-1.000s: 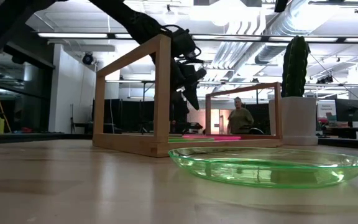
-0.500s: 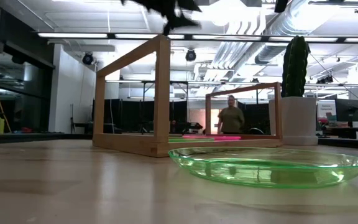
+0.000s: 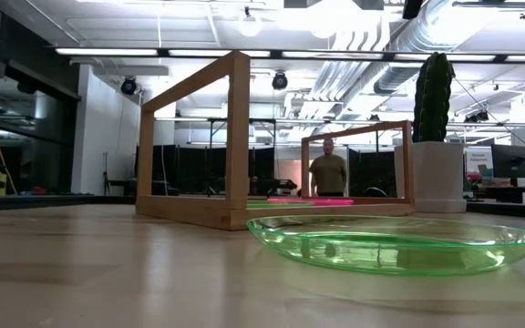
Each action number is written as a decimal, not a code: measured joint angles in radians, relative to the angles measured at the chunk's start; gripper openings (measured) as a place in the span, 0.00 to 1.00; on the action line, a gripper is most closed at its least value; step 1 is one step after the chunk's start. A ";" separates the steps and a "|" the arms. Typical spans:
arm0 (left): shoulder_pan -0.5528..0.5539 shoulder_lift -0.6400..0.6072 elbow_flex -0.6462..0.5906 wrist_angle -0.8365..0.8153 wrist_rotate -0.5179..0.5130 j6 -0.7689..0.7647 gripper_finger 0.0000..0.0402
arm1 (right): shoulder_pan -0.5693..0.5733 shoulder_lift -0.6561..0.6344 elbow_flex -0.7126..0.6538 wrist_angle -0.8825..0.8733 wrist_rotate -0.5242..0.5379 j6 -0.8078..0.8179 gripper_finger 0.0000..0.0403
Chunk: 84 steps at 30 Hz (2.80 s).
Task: Place and stack plates onto a shelf
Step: Stack the green plate on top of the other green plates on the shelf
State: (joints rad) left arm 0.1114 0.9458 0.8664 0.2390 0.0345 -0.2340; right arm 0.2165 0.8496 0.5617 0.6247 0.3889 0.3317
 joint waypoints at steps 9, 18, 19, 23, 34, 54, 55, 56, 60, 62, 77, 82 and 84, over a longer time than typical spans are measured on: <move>-0.017 -0.199 -0.086 -0.017 -0.061 -0.008 0.43 | 0.000 0.012 0.034 -0.071 0.021 0.149 0.52; -0.017 -0.242 -0.086 -0.035 -0.058 -0.008 0.43 | 0.123 0.283 0.440 -1.064 -0.222 0.508 0.52; -0.017 -0.241 -0.086 -0.035 -0.058 -0.007 0.43 | 0.146 0.322 0.459 -1.114 -0.244 0.557 0.52; -0.017 -0.241 -0.086 -0.037 -0.058 -0.007 0.43 | 0.245 0.477 0.470 -1.171 -0.297 0.750 0.52; -0.017 -0.241 -0.086 -0.047 -0.058 -0.007 0.43 | 0.338 0.799 0.470 -1.157 -0.293 1.162 0.52; -0.017 -0.241 -0.086 -0.055 -0.055 0.001 0.43 | 0.294 0.711 0.130 -0.688 -0.259 1.250 0.52; -0.017 -0.241 -0.086 -0.055 -0.055 0.000 0.43 | 0.294 0.724 0.130 -0.686 -0.258 1.250 0.52; -0.017 -0.241 -0.086 -0.055 -0.055 -0.006 0.43 | 0.294 0.742 0.130 -0.672 -0.258 1.250 0.52; -0.016 -0.241 -0.086 -0.060 -0.058 -0.016 0.43 | 0.294 0.805 0.131 -0.602 -0.251 1.260 0.52; -0.016 -0.241 -0.086 -0.061 -0.063 -0.016 0.43 | 0.295 0.824 0.133 -0.598 -0.238 1.279 0.52; -0.015 -0.241 -0.086 -0.062 -0.099 0.019 0.43 | 0.296 0.830 0.131 -0.696 -0.230 1.317 0.03; -0.014 -0.241 -0.086 -0.059 -0.099 0.019 0.43 | 0.294 0.720 0.067 -0.724 -0.239 1.284 0.01; -0.012 -0.241 -0.086 -0.060 -0.107 0.020 0.43 | 0.296 0.645 0.016 -0.726 -0.230 1.284 0.01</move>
State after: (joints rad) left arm 0.0990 0.7048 0.7807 0.1791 -0.0723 -0.2142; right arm 0.5121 1.4944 0.5780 -0.1010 0.1587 1.6152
